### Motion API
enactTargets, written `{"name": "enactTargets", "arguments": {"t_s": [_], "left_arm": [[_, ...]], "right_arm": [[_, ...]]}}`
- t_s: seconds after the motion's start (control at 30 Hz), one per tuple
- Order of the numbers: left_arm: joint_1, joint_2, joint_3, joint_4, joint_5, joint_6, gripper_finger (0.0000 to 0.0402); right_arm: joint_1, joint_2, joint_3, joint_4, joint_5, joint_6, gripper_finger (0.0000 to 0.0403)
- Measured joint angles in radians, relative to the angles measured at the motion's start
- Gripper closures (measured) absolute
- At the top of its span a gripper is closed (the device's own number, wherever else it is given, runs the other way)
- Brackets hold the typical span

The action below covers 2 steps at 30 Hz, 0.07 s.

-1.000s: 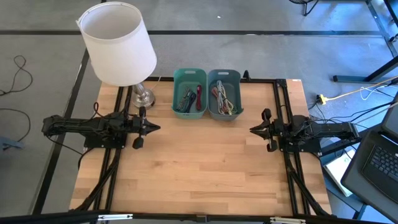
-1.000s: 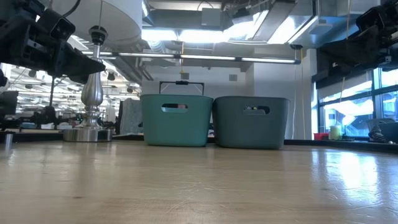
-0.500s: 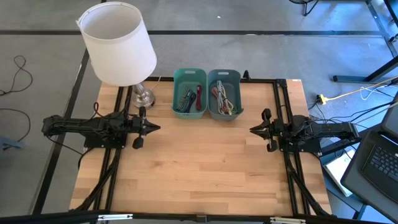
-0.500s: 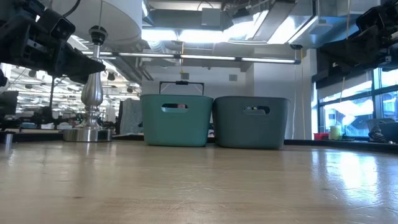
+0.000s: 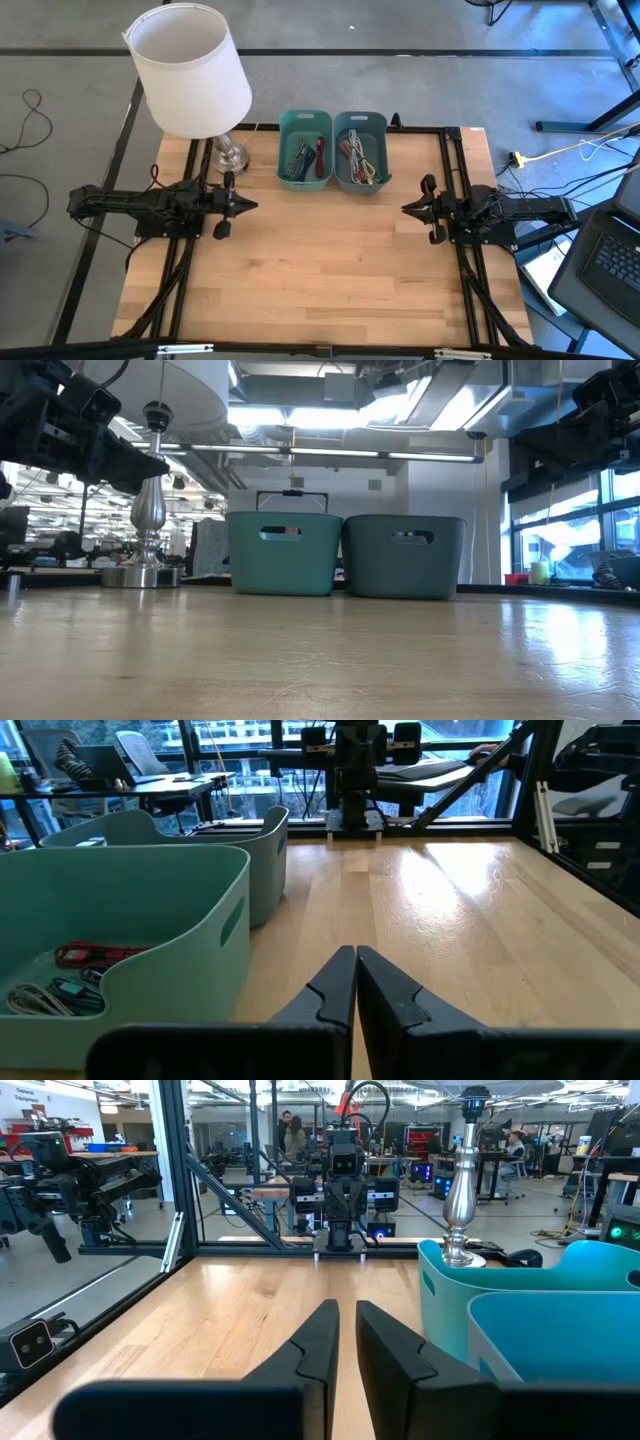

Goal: Pick and place USB-C Cables
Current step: Return to Home Position

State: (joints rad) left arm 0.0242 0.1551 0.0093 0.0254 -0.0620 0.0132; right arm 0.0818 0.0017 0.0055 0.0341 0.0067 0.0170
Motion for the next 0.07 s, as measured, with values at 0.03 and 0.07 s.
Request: {"name": "enactTargets", "arguments": {"t_s": [0.03, 0.07], "left_arm": [[0.000, 0.000, 0.000, 0.000, 0.000, 0.000, 0.0394], [0.000, 0.000, 0.000, 0.000, 0.000, 0.000, 0.0393]], "right_arm": [[0.000, 0.000, 0.000, 0.000, 0.000, 0.000, 0.0360], [0.000, 0.000, 0.000, 0.000, 0.000, 0.000, 0.0360]]}}
